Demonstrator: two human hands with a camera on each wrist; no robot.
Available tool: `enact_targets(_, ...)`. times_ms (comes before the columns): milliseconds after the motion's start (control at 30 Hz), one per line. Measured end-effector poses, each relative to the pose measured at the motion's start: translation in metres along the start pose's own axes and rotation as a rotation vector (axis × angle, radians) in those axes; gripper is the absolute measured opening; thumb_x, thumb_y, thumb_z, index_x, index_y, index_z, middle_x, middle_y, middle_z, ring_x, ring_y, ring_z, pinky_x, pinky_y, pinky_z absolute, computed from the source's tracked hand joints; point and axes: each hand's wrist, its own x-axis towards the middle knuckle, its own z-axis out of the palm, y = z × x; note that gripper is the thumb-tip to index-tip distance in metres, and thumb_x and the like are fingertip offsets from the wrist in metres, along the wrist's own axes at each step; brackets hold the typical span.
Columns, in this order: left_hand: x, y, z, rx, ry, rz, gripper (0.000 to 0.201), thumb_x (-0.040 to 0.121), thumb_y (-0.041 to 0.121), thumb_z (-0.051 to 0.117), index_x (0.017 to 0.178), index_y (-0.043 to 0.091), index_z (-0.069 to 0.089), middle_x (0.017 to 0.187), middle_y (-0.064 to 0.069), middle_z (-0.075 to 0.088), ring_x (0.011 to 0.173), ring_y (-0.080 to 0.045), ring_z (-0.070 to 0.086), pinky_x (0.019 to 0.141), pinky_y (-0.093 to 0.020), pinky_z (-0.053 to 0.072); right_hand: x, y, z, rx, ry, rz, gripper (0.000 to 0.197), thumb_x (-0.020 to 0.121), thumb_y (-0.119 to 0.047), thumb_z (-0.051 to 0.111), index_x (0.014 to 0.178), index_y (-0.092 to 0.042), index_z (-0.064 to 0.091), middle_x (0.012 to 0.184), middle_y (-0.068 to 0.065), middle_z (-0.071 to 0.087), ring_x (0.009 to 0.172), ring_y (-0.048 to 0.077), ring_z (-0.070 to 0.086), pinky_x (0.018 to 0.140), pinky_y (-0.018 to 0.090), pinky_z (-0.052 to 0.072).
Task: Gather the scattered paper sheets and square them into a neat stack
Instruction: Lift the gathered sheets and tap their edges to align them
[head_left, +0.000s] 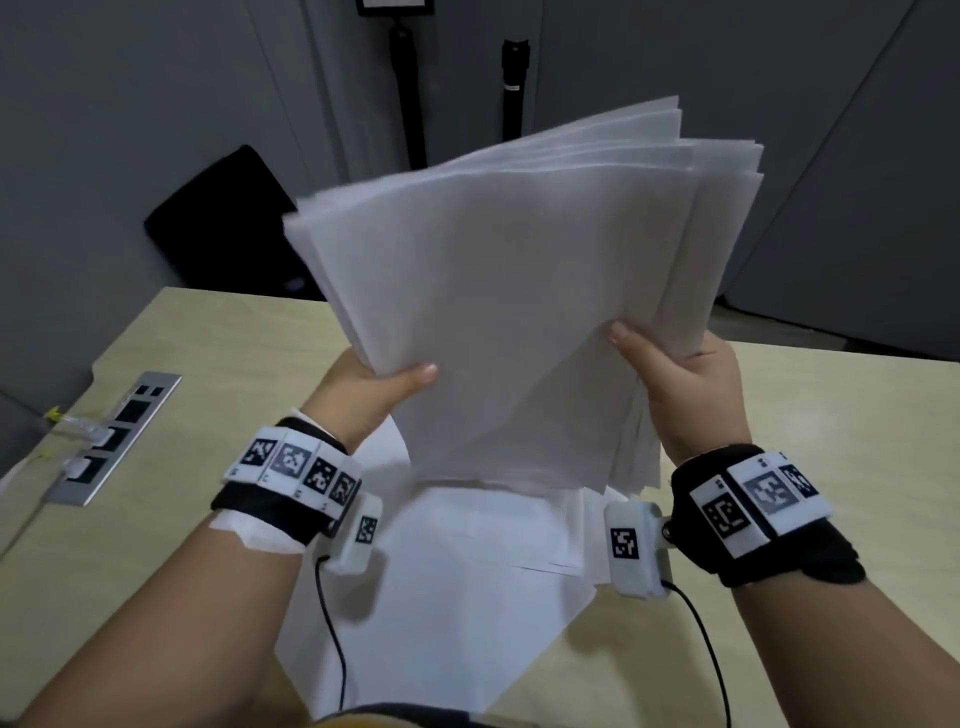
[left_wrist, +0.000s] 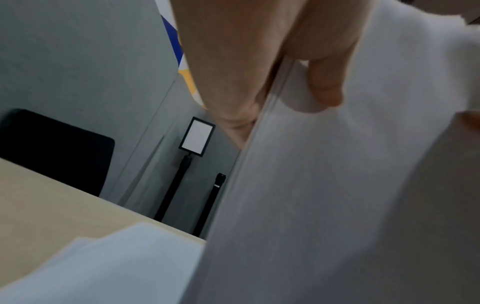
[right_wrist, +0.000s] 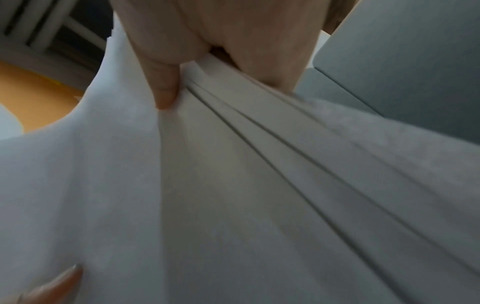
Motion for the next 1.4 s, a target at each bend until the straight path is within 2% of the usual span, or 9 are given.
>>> enact_targets(67, 0.000, 0.003, 0.006, 0.041, 0.067, 0.046, 0.021, 0.078, 0.011, 0.076, 0.097, 0.017, 0.070, 0.088, 0.009, 0.074, 0.083, 0.002, 0.069, 0.077, -0.016, 0.053, 0.001, 0.000, 0.001, -0.008, 0.011, -0.013, 0.012, 0.084, -0.008, 0.071, 0.079, -0.019, 0.071, 0.075, -0.012, 0.073, 0.076, 0.003, 0.069, 0.068, 0.019, 0.052)
enact_targets(233, 0.001, 0.023, 0.011, 0.008, 0.140, 0.147, 0.022, 0.090, 0.001, 0.061, 0.087, 0.021, 0.069, 0.077, 0.018, 0.074, 0.078, 0.002, 0.069, 0.074, -0.015, 0.052, 0.005, 0.003, -0.003, -0.044, -0.034, 0.043, 0.015, 0.082, -0.010, 0.074, 0.094, -0.017, 0.071, 0.094, -0.003, 0.075, 0.093, 0.014, 0.071, 0.081, 0.028, 0.056)
enact_targets(600, -0.006, 0.020, 0.018, 0.005, 0.156, 0.224, 0.023, 0.082, 0.001, 0.071, 0.081, 0.024, 0.070, 0.078, 0.018, 0.073, 0.079, 0.003, 0.068, 0.071, -0.013, 0.051, -0.002, 0.015, 0.000, -0.273, -0.003, 0.095, 0.005, 0.082, -0.014, 0.073, 0.079, -0.012, 0.070, 0.087, 0.009, 0.072, 0.081, 0.014, 0.064, 0.078, 0.038, 0.054)
enact_targets(700, -0.008, 0.010, 0.020, 0.091, 0.162, 0.189, 0.023, 0.071, 0.015, 0.079, 0.091, 0.017, 0.068, 0.081, 0.015, 0.072, 0.076, 0.007, 0.066, 0.069, -0.012, 0.051, -0.006, 0.023, -0.002, -0.250, -0.061, 0.124, 0.014, 0.082, -0.011, 0.074, 0.079, -0.024, 0.070, 0.080, -0.012, 0.073, 0.080, 0.004, 0.068, 0.073, 0.026, 0.055)
enact_targets(800, -0.005, 0.006, 0.022, 0.106, 0.112, 0.144, 0.054, 0.061, 0.037, 0.077, 0.107, 0.010, 0.065, 0.095, 0.005, 0.071, 0.087, -0.003, 0.068, 0.075, -0.020, 0.054, -0.006, 0.030, -0.003, -0.222, -0.054, 0.162, 0.015, 0.082, -0.011, 0.074, 0.085, -0.025, 0.070, 0.086, -0.011, 0.074, 0.087, 0.007, 0.070, 0.077, 0.026, 0.054)
enact_targets(967, -0.003, 0.004, 0.026, 0.184, 0.143, 0.137, 0.032, 0.065, 0.049, 0.068, 0.087, 0.026, 0.069, 0.091, -0.003, 0.072, 0.091, -0.020, 0.068, 0.085, -0.044, 0.055, -0.004, 0.025, -0.001, -0.202, -0.002, 0.129, 0.017, 0.084, -0.009, 0.072, 0.081, -0.026, 0.069, 0.087, -0.008, 0.072, 0.086, 0.012, 0.068, 0.079, 0.031, 0.053)
enact_targets(1233, 0.000, -0.002, 0.024, 0.145, 0.079, 0.015, 0.035, 0.060, 0.033, 0.078, 0.091, 0.020, 0.069, 0.088, 0.008, 0.072, 0.083, -0.009, 0.069, 0.079, -0.030, 0.057, -0.007, 0.025, 0.003, -0.172, -0.109, 0.193, 0.028, 0.082, -0.013, 0.073, 0.108, -0.020, 0.068, 0.100, -0.006, 0.074, 0.094, 0.009, 0.070, 0.088, 0.037, 0.055)
enact_targets(1333, -0.001, -0.003, 0.030, 0.225, 0.143, -0.042, 0.011, 0.081, 0.021, 0.074, 0.090, 0.019, 0.067, 0.088, 0.003, 0.069, 0.088, -0.019, 0.066, 0.087, -0.041, 0.054, -0.008, 0.034, 0.004, -0.219, -0.126, 0.229, 0.034, 0.080, -0.017, 0.076, 0.110, -0.026, 0.063, 0.099, -0.012, 0.073, 0.093, 0.004, 0.068, 0.084, 0.034, 0.055)
enact_targets(1400, -0.002, 0.006, 0.029, 0.308, 0.216, 0.052, 0.003, 0.091, 0.016, 0.064, 0.090, 0.013, 0.064, 0.083, -0.002, 0.065, 0.084, -0.020, 0.061, 0.078, -0.031, 0.052, -0.004, 0.032, 0.000, -0.257, -0.039, 0.156, 0.055, 0.077, -0.025, 0.079, 0.123, -0.029, 0.051, 0.115, -0.013, 0.065, 0.105, 0.004, 0.063, 0.090, 0.034, 0.052)
